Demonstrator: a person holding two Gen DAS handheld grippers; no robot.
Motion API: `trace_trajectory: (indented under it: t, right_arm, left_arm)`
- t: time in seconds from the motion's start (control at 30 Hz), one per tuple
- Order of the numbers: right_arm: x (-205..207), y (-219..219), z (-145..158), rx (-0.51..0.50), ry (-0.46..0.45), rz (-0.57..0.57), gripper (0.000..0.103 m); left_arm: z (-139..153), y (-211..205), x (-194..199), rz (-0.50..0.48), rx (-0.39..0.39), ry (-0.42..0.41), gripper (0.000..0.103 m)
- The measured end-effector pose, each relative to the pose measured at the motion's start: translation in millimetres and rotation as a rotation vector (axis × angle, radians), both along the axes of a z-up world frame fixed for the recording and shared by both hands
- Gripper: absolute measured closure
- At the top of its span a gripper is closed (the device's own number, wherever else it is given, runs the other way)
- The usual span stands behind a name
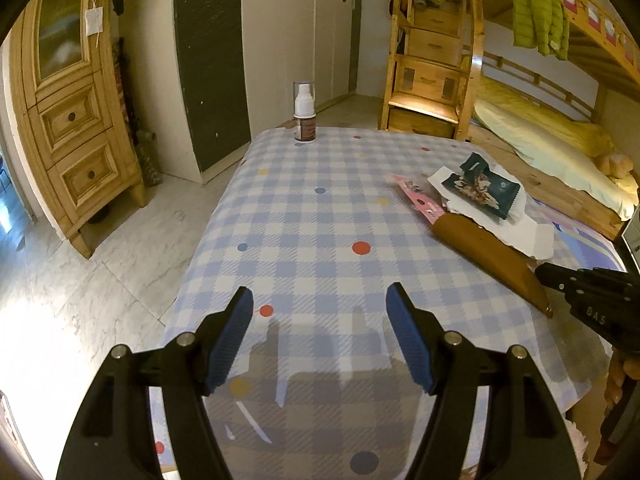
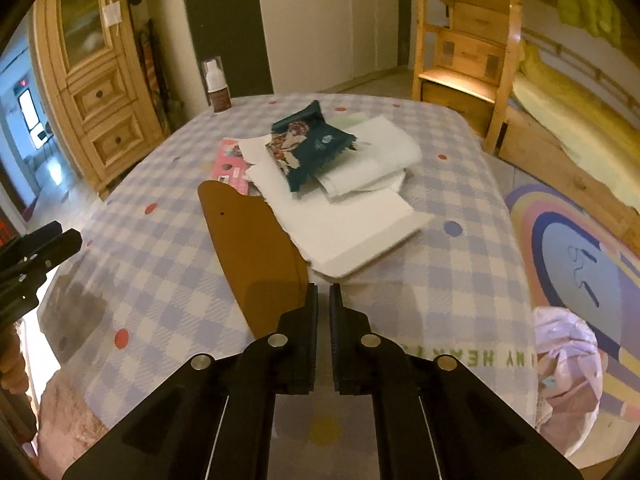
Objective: Collect trash
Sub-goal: 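Move both grippers back over the table and grasp the brown cardboard with the left gripper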
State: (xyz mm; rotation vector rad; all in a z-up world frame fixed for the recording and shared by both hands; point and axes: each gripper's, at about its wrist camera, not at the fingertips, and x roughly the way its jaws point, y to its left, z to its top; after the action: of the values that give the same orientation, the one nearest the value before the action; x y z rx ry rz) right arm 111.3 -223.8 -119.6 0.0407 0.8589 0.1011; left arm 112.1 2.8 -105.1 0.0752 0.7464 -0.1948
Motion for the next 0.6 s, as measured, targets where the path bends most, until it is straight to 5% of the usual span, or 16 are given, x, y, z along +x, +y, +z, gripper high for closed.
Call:
trace_trajectory:
  t: [0.3, 0.6]
  right_arm:
    - [-1.3, 59.6, 1.3, -0.025, -0.016, 0.168, 0.097]
    - [-17.5, 10.3, 45.6, 0.009, -0.122, 0.036, 0.095]
  left_arm:
    - [0.9, 4.8, 1.0, 0.011, 0.005, 0.002, 0.036]
    - [1.5, -31.2, -0.9, -0.073, 0.011, -0.003, 0.028]
